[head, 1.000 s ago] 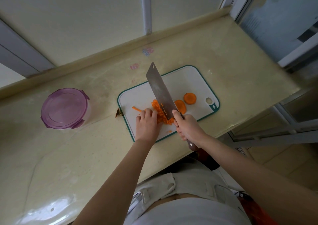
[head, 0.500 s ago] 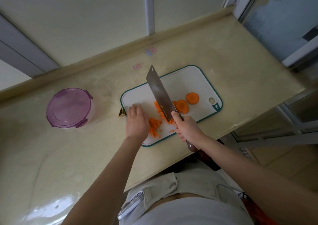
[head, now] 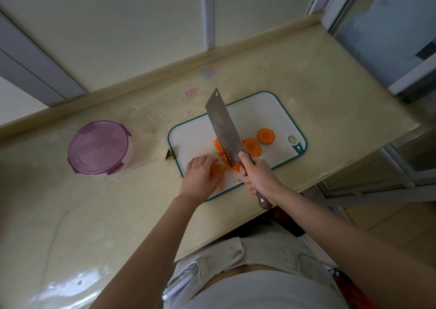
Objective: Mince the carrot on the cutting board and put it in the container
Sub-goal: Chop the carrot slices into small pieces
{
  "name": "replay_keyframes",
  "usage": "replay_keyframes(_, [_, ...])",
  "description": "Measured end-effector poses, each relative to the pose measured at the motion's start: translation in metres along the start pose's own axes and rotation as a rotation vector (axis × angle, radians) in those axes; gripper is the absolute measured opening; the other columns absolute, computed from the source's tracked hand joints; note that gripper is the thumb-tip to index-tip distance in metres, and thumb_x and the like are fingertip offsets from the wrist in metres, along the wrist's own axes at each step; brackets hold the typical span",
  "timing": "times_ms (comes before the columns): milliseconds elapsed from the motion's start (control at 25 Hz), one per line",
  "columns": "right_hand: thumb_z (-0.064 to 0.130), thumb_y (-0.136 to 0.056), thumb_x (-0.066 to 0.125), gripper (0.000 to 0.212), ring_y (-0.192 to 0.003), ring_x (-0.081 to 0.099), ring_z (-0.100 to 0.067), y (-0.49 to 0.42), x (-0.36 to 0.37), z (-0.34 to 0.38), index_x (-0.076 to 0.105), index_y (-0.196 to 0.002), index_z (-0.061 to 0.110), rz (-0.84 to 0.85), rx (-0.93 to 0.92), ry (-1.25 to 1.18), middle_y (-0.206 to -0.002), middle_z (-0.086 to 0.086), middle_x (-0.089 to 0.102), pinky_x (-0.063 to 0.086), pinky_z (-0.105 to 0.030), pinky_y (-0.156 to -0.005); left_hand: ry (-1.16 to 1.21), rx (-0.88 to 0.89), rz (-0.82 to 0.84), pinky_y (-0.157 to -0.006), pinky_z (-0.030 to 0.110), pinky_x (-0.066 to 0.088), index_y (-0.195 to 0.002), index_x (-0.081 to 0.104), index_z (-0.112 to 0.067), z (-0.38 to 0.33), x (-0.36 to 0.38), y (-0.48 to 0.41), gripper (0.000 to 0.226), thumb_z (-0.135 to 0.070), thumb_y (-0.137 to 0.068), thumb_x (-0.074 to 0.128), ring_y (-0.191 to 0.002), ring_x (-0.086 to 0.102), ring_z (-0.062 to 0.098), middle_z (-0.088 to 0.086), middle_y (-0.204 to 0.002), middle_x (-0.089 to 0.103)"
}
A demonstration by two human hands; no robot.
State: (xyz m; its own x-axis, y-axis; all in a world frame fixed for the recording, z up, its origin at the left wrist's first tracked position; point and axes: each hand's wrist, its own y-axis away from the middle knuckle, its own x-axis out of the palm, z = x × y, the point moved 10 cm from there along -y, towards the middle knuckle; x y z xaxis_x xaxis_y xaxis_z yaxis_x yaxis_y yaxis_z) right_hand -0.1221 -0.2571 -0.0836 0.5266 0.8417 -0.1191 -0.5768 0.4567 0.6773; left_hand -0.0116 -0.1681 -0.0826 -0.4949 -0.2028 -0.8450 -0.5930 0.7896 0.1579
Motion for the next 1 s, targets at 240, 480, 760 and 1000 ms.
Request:
replay_keyframes(240, [0.047, -0.094, 0.047, 0.048, -0.051, 0.048, -0.017, 0.01, -0.011, 0.022, 0.044, -0.059, 0.015, -0.079, -0.276, 0.558, -0.055, 0.001, 0.046, 0.033, -0.026, -0.048, 0.387, -0.179, -0.597, -0.081, 0.03, 0.039, -0.102, 0.055, -0.002, 0.01, -0.082, 0.025, 0.015, -0.004, -0.092, 0.044, -0.09, 0.047, 0.017, 0.002, -0.096, 0.047])
replay_keyframes(480, [0.054, -0.086, 0.059, 0.04, -0.08, 0.066, -0.025, 0.032, 0.007, 0.03, 0.067, -0.088, 0.015, -0.112, -0.689, 1.099, -0.081, -0.006, 0.071, 0.042, -0.031, -0.06, 0.36, 0.016, -0.639, -0.075, 0.021, 0.035, -0.095, 0.059, -0.007, -0.019, -0.135, 0.019, 0.011, -0.002, -0.087, 0.053, -0.084, 0.046, 0.012, -0.002, -0.091, 0.049])
replay_keyframes(760, [0.053, -0.066, 0.077, 0.036, -0.05, 0.062, -0.015, 0.045, 0.02, 0.03, 0.07, -0.076, 0.018, -0.148, -0.983, 1.233, -0.058, 0.005, 0.064, 0.038, -0.021, -0.04, 0.068, 0.023, 0.254, -0.099, 0.035, 0.037, -0.119, 0.063, -0.022, -0.02, -0.024, -0.01, 0.037, -0.034, -0.084, 0.066, -0.111, 0.053, 0.019, 0.0, -0.115, 0.065])
replay_keyframes(1000, [0.054, -0.052, 0.086, 0.038, -0.044, 0.058, -0.009, 0.055, 0.025, 0.036, 0.067, -0.067, 0.023, -0.16, -1.069, 1.316, -0.053, 0.009, 0.059, 0.028, -0.016, -0.036, 0.074, -0.005, 0.286, -0.074, 0.018, 0.034, -0.098, 0.07, -0.011, -0.024, -0.016, -0.019, 0.017, -0.023, -0.088, 0.063, -0.095, 0.059, 0.022, 0.007, -0.099, 0.069])
